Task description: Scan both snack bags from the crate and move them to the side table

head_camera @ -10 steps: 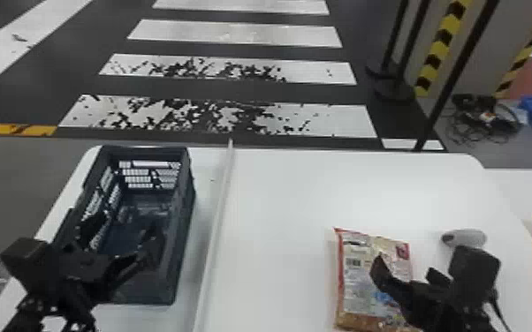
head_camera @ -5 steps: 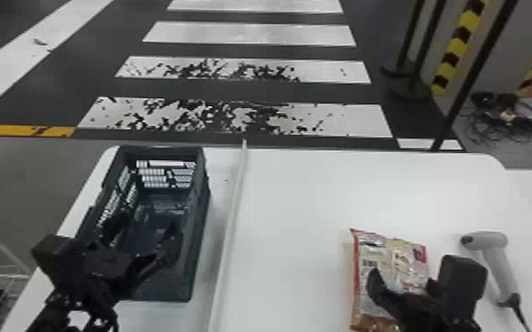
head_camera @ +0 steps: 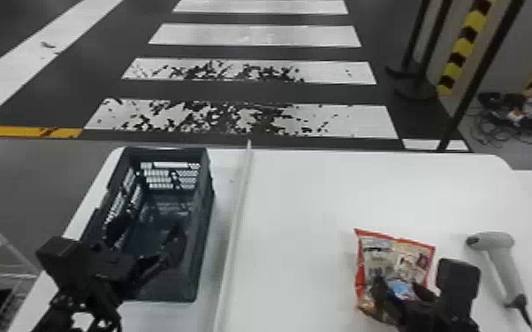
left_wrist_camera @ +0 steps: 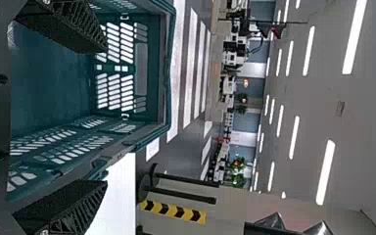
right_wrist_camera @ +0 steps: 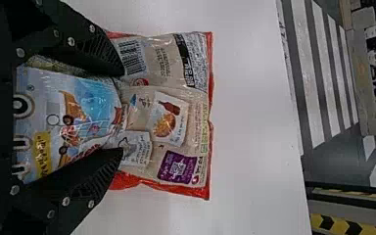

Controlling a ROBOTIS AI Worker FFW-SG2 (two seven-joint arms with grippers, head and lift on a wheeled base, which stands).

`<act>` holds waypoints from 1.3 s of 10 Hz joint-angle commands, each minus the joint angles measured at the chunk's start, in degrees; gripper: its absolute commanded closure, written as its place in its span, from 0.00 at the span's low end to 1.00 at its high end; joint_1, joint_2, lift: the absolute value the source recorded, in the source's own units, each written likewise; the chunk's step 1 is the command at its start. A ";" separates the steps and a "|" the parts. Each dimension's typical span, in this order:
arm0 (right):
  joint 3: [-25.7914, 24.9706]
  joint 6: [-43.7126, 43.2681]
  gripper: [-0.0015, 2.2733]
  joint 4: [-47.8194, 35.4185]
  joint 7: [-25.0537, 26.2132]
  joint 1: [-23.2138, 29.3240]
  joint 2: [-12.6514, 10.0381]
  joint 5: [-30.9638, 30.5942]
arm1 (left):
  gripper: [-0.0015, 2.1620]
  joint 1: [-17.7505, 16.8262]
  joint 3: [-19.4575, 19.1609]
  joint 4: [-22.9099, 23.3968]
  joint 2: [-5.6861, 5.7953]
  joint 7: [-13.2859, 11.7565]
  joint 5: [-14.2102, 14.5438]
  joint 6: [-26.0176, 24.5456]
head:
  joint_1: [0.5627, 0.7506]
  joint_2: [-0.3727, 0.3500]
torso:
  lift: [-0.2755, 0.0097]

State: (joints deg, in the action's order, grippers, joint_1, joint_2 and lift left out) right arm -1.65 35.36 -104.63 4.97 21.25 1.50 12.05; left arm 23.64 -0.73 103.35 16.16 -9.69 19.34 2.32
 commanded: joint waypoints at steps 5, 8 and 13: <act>-1.78 -6.22 0.99 -8.31 -3.74 4.77 0.79 -1.24 | 0.01 0.00 -0.06 -0.60 -0.07 0.03 0.44 1.77 | 0.70 0.54 | 0.63; -4.59 -4.63 0.99 -14.46 -6.20 7.05 2.90 -0.80 | 0.01 0.00 -0.06 -0.51 0.01 -0.06 0.62 1.77 | 0.70 0.52 | 0.63; -14.79 -8.33 0.99 -15.87 -6.72 7.14 12.04 5.62 | 0.01 -0.09 -0.32 -0.95 0.45 -0.06 0.62 1.77 | 0.70 0.40 | 0.63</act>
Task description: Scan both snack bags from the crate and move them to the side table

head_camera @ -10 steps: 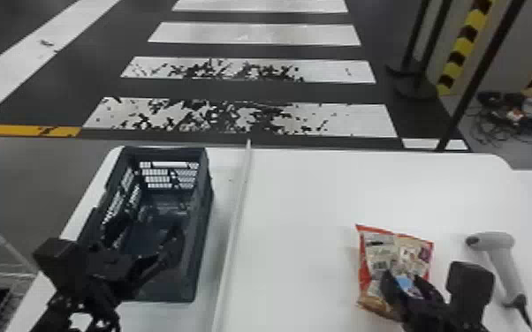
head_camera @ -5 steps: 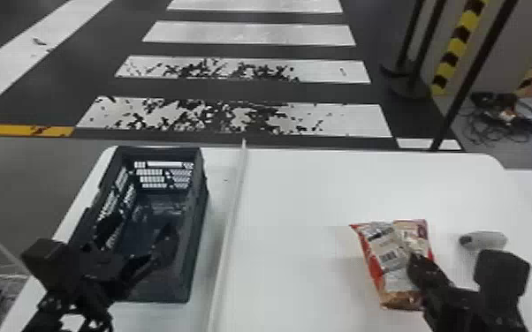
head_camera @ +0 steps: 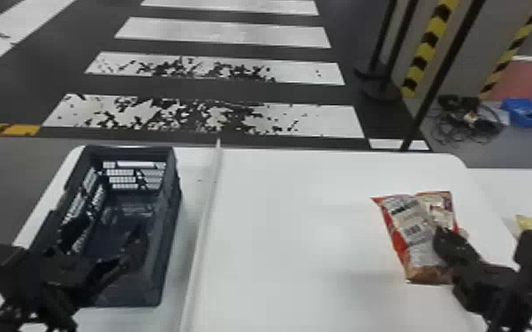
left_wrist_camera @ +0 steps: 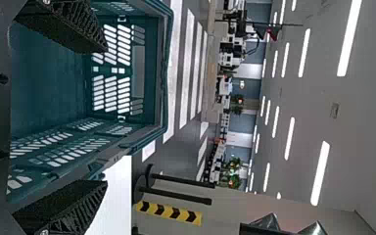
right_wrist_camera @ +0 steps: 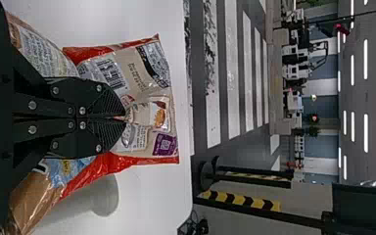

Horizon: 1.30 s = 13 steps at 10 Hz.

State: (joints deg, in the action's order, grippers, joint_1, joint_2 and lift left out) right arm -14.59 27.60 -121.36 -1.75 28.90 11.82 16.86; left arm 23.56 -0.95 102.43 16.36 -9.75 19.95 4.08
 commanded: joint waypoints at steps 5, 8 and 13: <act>-10.90 -8.65 0.99 28.20 -1.06 -14.75 13.06 1.25 | 0.01 0.26 -0.72 0.31 1.04 0.00 0.18 -0.17 | 0.70 0.11 | 0.63; -9.75 -19.02 0.99 48.50 -1.06 -24.59 19.82 -2.35 | 0.01 -0.01 -1.87 0.31 1.13 0.00 1.14 -0.17 | 0.70 0.03 | 0.63; -2.28 -22.71 0.99 74.25 -1.41 -41.99 24.75 -8.86 | 0.01 -0.27 -2.22 6.82 0.86 0.43 2.64 -4.22 | 0.70 0.03 | 0.63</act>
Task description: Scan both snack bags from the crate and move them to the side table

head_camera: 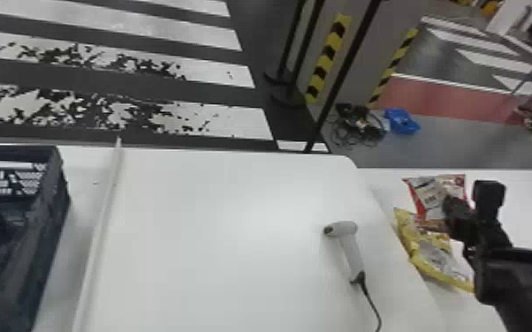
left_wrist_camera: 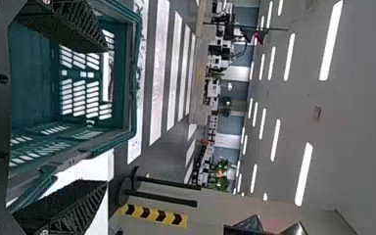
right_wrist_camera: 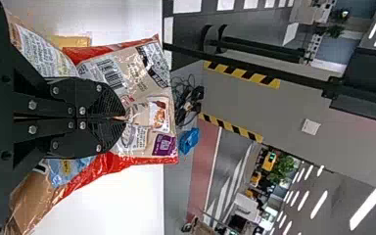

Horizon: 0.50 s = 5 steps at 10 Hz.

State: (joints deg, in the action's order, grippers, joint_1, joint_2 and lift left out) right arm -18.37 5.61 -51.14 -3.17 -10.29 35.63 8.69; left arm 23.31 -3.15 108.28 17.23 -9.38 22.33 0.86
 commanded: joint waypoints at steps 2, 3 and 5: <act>5.45 -9.51 0.98 15.99 0.27 -11.33 2.95 -5.26 | 0.01 0.60 -0.02 3.25 0.17 -0.03 0.70 -2.40 | 0.70 0.03 | 0.63; 7.21 -9.86 0.65 16.60 0.18 -12.82 3.39 -5.44 | 0.01 0.95 -0.02 3.86 0.08 -0.03 0.61 -2.93 | 0.70 0.03 | 0.63; 9.85 -1.95 0.00 16.43 0.00 -14.32 4.09 -4.30 | 0.01 0.86 0.34 4.48 -0.62 0.06 0.26 -4.51 | 0.70 0.03 | 0.63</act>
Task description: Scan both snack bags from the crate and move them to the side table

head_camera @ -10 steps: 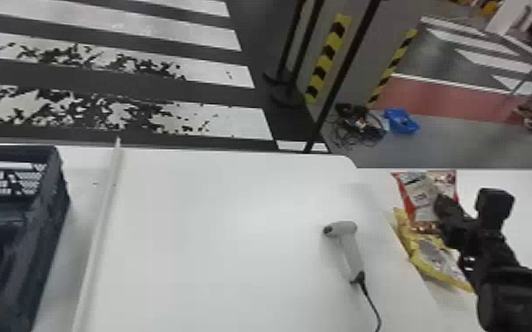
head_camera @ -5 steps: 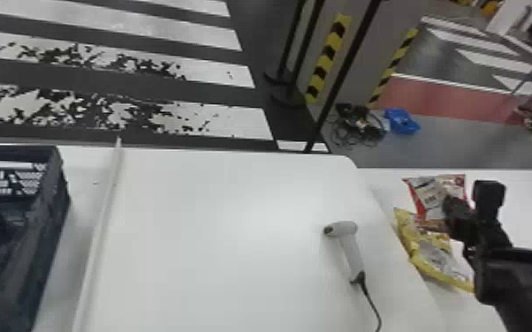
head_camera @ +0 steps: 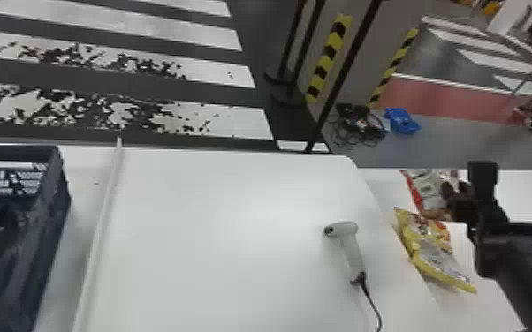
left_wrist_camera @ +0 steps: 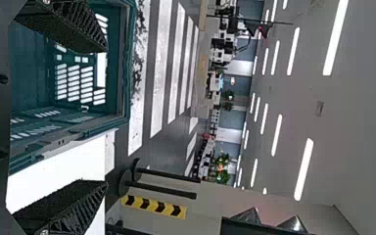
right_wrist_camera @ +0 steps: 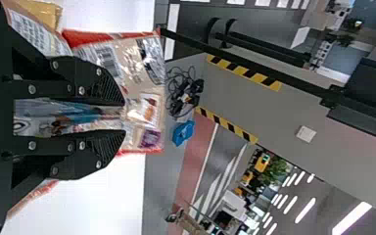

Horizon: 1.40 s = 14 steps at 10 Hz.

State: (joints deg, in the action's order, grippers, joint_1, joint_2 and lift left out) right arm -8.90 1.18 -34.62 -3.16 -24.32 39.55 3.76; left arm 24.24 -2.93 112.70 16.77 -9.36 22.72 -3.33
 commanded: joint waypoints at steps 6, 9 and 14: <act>-12.81 18.65 0.03 -42.29 0.78 28.98 -8.79 12.15 | 0.01 -0.07 0.12 1.12 -0.07 0.48 -0.22 -1.73 | 0.70 0.03 | 0.63; -15.80 20.93 0.03 -68.30 0.78 43.13 -18.81 17.51 | 0.01 -0.07 0.64 2.70 -0.15 0.66 -0.22 -2.96 | 0.70 0.03 | 0.63; -6.04 11.62 0.04 -85.79 -0.62 51.91 -32.26 12.32 | 0.02 2.48 1.08 6.57 -0.15 1.45 -0.22 -3.83 | 0.70 0.19 | 0.63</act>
State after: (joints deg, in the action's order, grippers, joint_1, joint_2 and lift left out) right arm -17.33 15.35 -118.68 -3.80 26.17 9.00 18.19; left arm 26.18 -1.84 118.56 16.61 -7.95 22.50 -7.06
